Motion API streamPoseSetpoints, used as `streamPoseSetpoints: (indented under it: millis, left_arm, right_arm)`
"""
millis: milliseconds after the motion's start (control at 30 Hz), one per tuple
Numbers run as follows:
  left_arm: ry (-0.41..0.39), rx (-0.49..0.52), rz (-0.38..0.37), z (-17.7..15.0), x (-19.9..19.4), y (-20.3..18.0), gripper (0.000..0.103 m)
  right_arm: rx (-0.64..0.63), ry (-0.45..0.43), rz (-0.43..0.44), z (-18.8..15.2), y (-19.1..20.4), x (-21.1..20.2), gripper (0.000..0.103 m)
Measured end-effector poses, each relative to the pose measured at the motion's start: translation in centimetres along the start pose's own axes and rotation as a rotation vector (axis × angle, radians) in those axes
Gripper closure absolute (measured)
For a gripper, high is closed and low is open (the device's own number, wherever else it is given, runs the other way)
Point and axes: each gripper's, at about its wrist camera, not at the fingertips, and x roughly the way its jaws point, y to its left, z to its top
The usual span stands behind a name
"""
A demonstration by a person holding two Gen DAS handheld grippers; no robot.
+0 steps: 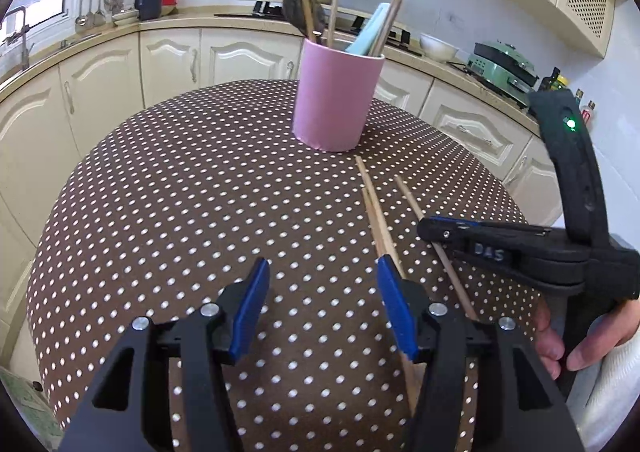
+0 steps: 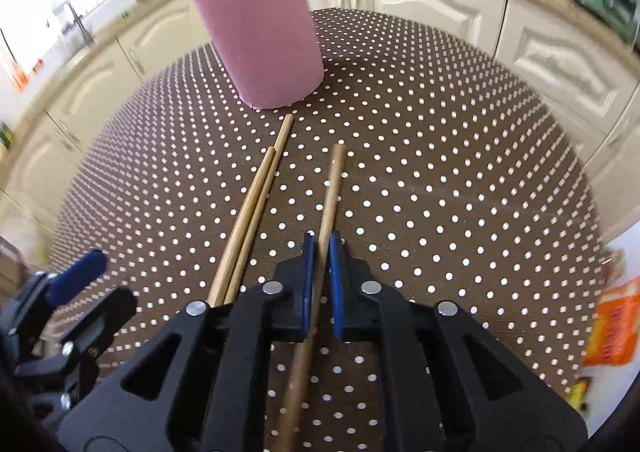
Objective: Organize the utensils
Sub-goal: 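Grasp one wooden chopstick from the pile with the right gripper, then grasp another wooden chopstick with the left gripper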
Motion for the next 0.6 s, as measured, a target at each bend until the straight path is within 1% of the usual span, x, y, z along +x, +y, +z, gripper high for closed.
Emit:
streamPoseSetpoints:
  millis: [67,100,200,267,333,367,467,600]
  left_arm:
    - [0.040,0.031,-0.009,0.5,0.9,-0.7,0.046]
    - [0.052,0.044,-0.011,0.6,1.2,-1.0,0.046]
    - [0.087,0.086,0.033,1.3,2.6,-1.9,0.045]
    - [0.103,0.104,0.042,1.5,3.2,-2.3,0.045]
    - [0.115,0.116,0.064,1.8,3.9,-2.6,0.045]
    - [0.123,0.125,0.072,1.9,4.3,-2.9,0.045]
    - [0.142,0.147,0.105,2.3,5.4,-3.6,0.045]
    - [0.157,0.159,0.117,2.9,6.2,-4.2,0.045]
  right_arm:
    - [0.029,0.004,0.059,0.1,-1.3,-0.2,0.097]
    - [0.030,0.001,0.071,0.0,-1.9,-0.3,0.097]
    - [0.004,-0.017,0.070,-0.3,-2.2,-0.6,0.097]
    - [-0.026,-0.035,0.056,-1.2,-2.3,-1.2,0.097]
    - [-0.041,-0.046,0.046,-2.5,-0.8,-1.2,0.097]
    - [-0.038,-0.048,0.047,-2.5,-0.9,-1.3,0.097]
    - [-0.010,-0.042,0.070,-2.7,-0.8,-1.1,0.097]
    - [0.023,-0.028,0.119,-1.8,-2.4,-0.8,0.097]
